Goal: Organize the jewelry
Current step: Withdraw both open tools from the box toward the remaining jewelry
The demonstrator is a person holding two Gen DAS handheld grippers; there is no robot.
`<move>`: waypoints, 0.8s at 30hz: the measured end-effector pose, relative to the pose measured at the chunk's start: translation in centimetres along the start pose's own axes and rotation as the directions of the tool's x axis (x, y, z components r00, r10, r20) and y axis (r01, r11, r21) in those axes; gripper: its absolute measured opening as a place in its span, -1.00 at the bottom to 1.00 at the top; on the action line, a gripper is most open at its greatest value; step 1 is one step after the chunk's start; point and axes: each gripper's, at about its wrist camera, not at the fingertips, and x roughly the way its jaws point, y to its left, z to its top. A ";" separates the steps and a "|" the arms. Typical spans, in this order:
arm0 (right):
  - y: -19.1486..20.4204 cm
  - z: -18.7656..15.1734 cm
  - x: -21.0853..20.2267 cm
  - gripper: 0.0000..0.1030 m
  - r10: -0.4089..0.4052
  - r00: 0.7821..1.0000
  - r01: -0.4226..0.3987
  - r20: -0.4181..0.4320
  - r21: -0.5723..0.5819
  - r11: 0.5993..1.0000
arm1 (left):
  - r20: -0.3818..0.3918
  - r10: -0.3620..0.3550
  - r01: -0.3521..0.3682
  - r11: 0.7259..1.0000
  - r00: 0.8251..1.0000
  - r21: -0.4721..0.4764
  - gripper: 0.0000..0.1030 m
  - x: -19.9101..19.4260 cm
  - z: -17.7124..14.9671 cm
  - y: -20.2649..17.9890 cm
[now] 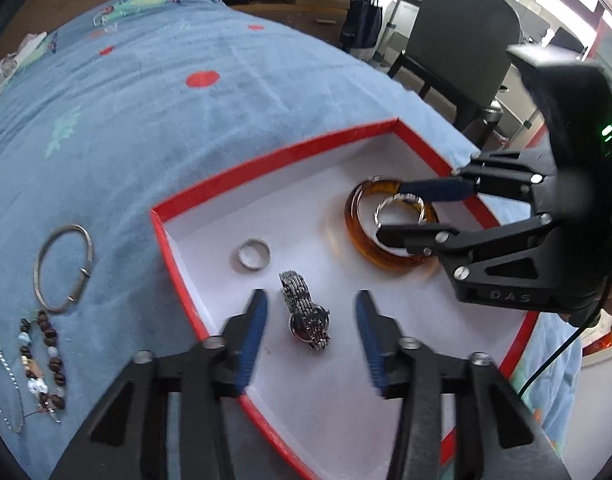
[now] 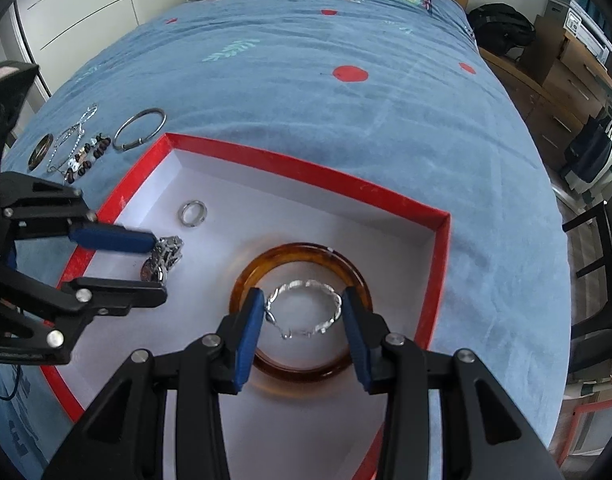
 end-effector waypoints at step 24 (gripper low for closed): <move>7.5 0.6 -15.4 -0.03 -0.067 0.968 0.039 0.243 0.117 0.992 | 0.185 0.216 -0.182 0.966 0.959 -0.185 0.13 -20.4 -11.4 7.9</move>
